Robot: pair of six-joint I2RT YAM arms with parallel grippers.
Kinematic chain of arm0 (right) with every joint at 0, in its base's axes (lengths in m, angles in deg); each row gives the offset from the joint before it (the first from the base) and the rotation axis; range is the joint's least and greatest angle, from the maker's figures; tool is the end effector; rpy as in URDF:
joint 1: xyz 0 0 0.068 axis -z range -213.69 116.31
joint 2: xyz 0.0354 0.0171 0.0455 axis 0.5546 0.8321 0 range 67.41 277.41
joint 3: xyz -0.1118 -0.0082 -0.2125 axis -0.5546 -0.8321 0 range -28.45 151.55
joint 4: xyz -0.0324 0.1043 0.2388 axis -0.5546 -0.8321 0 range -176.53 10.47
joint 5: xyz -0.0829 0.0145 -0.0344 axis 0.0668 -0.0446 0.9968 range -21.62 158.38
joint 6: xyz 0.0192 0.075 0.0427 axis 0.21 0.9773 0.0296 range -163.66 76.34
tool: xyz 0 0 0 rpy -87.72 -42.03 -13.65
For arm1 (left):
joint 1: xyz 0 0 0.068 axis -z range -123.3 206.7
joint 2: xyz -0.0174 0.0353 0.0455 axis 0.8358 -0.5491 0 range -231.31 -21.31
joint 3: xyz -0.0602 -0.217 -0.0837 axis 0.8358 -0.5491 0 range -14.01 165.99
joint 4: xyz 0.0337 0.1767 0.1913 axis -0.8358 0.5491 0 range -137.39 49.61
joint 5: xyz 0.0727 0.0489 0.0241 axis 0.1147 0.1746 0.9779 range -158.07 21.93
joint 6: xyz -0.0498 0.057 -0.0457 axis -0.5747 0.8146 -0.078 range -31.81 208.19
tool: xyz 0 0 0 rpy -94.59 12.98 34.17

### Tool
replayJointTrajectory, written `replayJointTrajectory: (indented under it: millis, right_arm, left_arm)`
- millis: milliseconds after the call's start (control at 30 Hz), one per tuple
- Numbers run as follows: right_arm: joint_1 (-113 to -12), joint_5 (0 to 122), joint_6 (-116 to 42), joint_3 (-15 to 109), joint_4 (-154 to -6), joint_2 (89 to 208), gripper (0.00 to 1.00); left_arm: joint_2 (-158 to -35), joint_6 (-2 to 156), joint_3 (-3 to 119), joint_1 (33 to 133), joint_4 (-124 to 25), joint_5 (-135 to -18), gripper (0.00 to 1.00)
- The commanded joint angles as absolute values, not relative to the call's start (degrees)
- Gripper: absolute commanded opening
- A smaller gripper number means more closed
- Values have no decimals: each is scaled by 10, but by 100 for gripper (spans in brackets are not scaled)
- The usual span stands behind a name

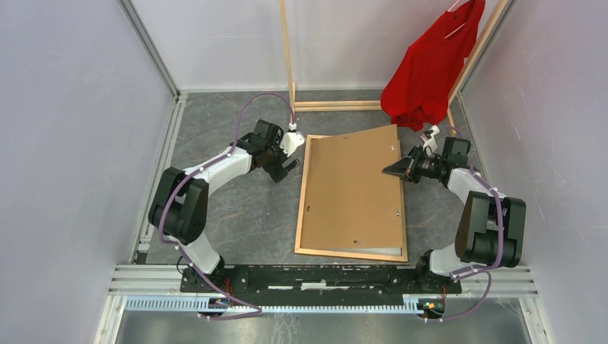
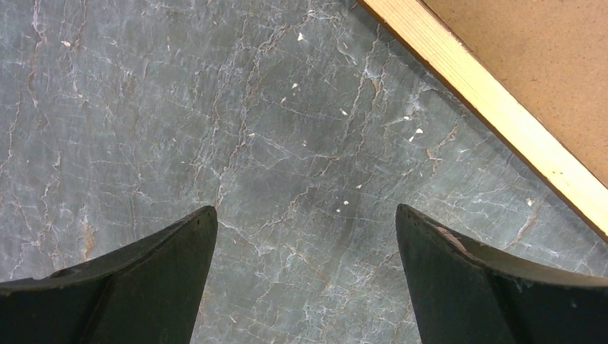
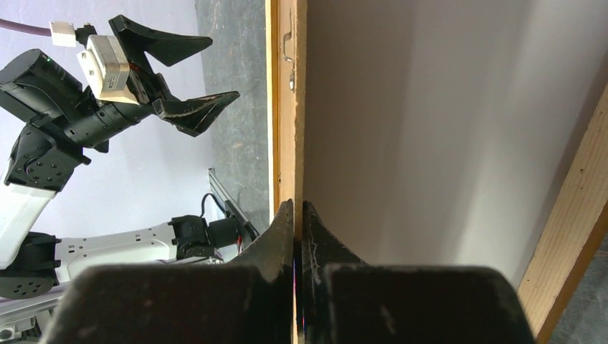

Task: Put the photo into the frame
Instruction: Place the photo frame item in the photo frame.

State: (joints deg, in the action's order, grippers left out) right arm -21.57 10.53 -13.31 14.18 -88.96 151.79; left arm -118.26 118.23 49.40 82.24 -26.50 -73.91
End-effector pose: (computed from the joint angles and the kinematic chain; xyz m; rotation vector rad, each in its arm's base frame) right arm 0.3011 0.0034 0.1331 0.4136 2.2952 1.3769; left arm 0.3346 -0.1688 0.1322 1.2094 2.2063 -0.0966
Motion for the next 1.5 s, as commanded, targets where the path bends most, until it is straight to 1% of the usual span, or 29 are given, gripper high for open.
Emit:
replayJointTrajectory:
  millis: [0, 167, 400, 567, 633, 667, 700, 733, 767, 800, 900, 1033, 1300, 1467]
  right_arm:
    - [-223, 119, -152, 142, -878, 1520, 0]
    - [-248, 164, -106, 120, -822, 1510, 0]
    - [-323, 248, -52, 80, -748, 1501, 1]
    - [-393, 317, -23, 70, -709, 1499, 13]
    - [-416, 344, -22, 88, -720, 1510, 21]
    - [-427, 361, -24, 97, -728, 1515, 26]
    - [-437, 378, -29, 111, -741, 1520, 39]
    - [-443, 390, -35, 121, -752, 1526, 56]
    - [-452, 404, -42, 136, -770, 1531, 97]
    - [-458, 420, -55, 151, -791, 1537, 98]
    - [-481, 472, -93, 191, -862, 1540, 98]
    - [-495, 530, -130, 220, -927, 1518, 98]
    - [-532, 581, -172, 243, -986, 1498, 98]
    - [-543, 629, -196, 286, -1020, 1477, 98]
  left_arm:
    - [-1179, 1205, 494, 825, -277, -733, 100]
    - [-1178, 1204, 493, 825, -276, -732, 100]
    - [-1192, 1222, 483, 824, -278, -697, 100]
    - [-1190, 1227, 475, 801, -279, -683, 100]
    - [-1186, 1227, 476, 784, -273, -683, 100]
    - [-1185, 1228, 477, 775, -272, -683, 100]
    - [-1182, 1229, 478, 767, -270, -685, 100]
    - [-1181, 1230, 479, 758, -267, -688, 100]
    - [-1179, 1231, 481, 749, -263, -691, 100]
    - [-1178, 1231, 484, 741, -258, -695, 100]
    - [-1174, 1232, 495, 719, -242, -709, 100]
    - [-1168, 1238, 502, 701, -219, -721, 100]
    - [-1163, 1230, 510, 694, -203, -739, 100]
    - [-1159, 1228, 508, 694, -198, -738, 100]
